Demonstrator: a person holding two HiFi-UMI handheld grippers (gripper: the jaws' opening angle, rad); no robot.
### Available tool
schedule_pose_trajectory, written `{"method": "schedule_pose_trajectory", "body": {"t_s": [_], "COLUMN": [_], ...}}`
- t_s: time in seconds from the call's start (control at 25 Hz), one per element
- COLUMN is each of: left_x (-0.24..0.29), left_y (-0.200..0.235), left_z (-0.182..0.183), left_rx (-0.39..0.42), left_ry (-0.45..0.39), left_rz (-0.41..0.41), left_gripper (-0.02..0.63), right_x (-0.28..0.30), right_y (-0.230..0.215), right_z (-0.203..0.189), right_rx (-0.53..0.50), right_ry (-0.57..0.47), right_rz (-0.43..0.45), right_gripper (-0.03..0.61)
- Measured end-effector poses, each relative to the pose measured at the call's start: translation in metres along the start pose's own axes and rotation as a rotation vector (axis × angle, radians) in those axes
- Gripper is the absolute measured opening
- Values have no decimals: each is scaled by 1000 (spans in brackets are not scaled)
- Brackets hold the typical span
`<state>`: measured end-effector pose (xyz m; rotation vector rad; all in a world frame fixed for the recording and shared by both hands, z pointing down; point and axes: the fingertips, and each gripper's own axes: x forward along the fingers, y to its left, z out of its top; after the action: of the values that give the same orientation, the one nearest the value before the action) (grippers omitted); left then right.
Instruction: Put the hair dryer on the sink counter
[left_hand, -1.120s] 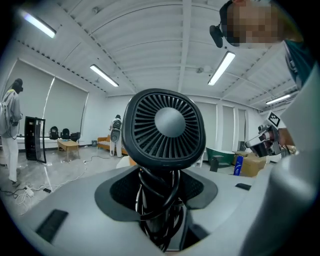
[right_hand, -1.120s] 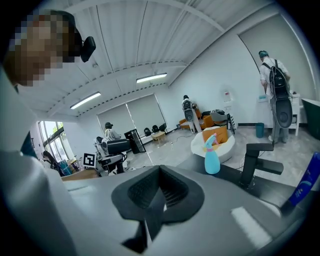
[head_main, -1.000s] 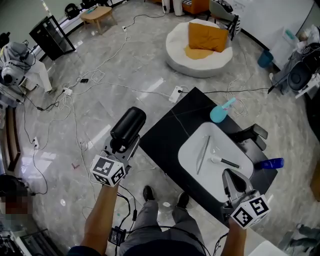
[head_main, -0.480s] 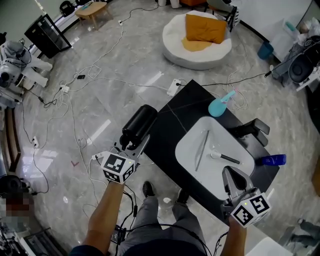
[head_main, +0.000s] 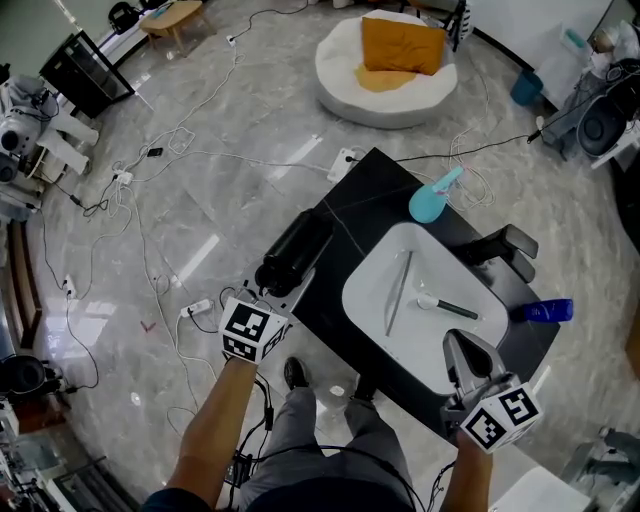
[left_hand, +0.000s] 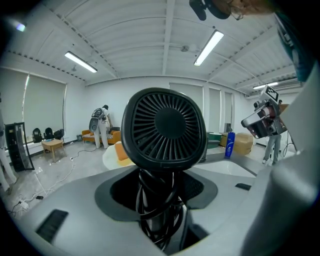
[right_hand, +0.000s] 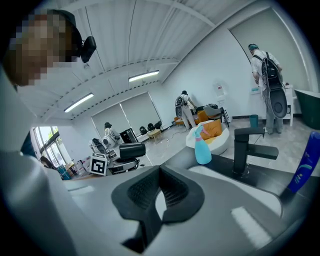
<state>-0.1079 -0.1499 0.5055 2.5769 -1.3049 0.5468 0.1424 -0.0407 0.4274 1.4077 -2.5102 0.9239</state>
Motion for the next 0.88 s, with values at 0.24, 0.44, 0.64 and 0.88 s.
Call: {"method": "schedule_pose_trajectory", "body": {"t_s": [0.24,0.44,0.64,0.88], "left_x": [19,27,33,38], "left_y": [-18,-25,-28,-33], "left_z": [-13,-22,-30,-42], "left_rx": [31,43,41,42], "left_ry": [42,70,89,112], "left_rz": [-29,-40,-44,-49], "left_gripper": [210,210,210,210], "right_x": [-4,-7,-5,5], "right_y": [-9,-13,-18,-21], "right_z": [-8,-13,-21,-36], "right_rx": [12,20,33,57], "right_ry": [4,9,23,63], "right_rz": [-7,-15,-14,-11], "right_gripper": [11,11,11,11]}}
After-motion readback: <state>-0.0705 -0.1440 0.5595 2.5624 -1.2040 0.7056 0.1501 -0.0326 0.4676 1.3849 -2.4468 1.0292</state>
